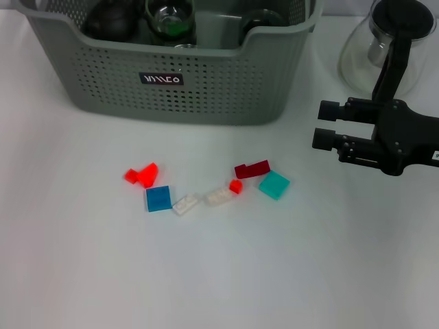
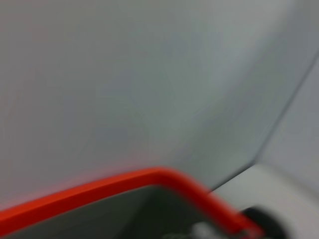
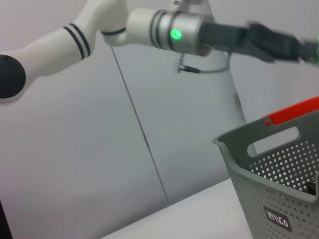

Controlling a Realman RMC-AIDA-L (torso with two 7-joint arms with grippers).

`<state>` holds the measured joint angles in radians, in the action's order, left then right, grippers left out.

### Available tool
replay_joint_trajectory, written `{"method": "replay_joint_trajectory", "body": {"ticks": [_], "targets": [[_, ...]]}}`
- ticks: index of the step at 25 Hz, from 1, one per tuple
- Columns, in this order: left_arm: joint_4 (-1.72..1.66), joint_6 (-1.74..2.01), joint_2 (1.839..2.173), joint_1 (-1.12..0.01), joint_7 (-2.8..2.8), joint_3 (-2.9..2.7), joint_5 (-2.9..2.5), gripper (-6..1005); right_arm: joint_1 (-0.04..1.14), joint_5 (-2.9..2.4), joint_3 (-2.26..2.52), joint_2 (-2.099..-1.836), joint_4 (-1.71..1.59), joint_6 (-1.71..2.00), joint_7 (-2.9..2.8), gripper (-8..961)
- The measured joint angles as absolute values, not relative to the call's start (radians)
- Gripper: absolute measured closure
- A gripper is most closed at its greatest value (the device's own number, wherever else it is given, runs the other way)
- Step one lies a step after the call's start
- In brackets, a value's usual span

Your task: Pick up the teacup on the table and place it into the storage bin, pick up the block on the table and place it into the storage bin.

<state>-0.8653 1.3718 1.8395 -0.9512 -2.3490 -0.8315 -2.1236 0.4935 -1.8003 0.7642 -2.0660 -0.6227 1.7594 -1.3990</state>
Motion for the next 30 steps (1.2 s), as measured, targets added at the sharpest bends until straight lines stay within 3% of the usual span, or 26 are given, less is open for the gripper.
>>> {"method": "replay_joint_trajectory", "body": {"ticks": [3,11,20,25,30], "targets": [[-0.87,1.25,1.88,-0.992,-2.381,-0.914,-2.312,818,0.492,-1.801,0.762,-2.067,-0.623,1.759,-1.399,339],[-0.864,1.081,2.031,-1.038,-2.41,-0.978,-2.739,816,0.491,-1.799,0.761,-2.068,-0.623,1.759,-1.399,340],[-0.865,0.988,2.066,-1.042,-2.498,-0.99,-2.85,741,0.5,-1.8,0.762,-2.069,-0.623,1.757,-1.399,339],[-0.897,1.004,2.069,-1.033,-2.5,-0.977,-2.842,571,0.493,-1.8,0.761,-2.068,-0.623,1.757,-1.399,339],[-1.243,1.053,2.127,-0.823,-2.435,-0.876,-2.505,400,0.49,-1.798,0.761,-2.068,-0.623,1.757,-1.399,339]]}}
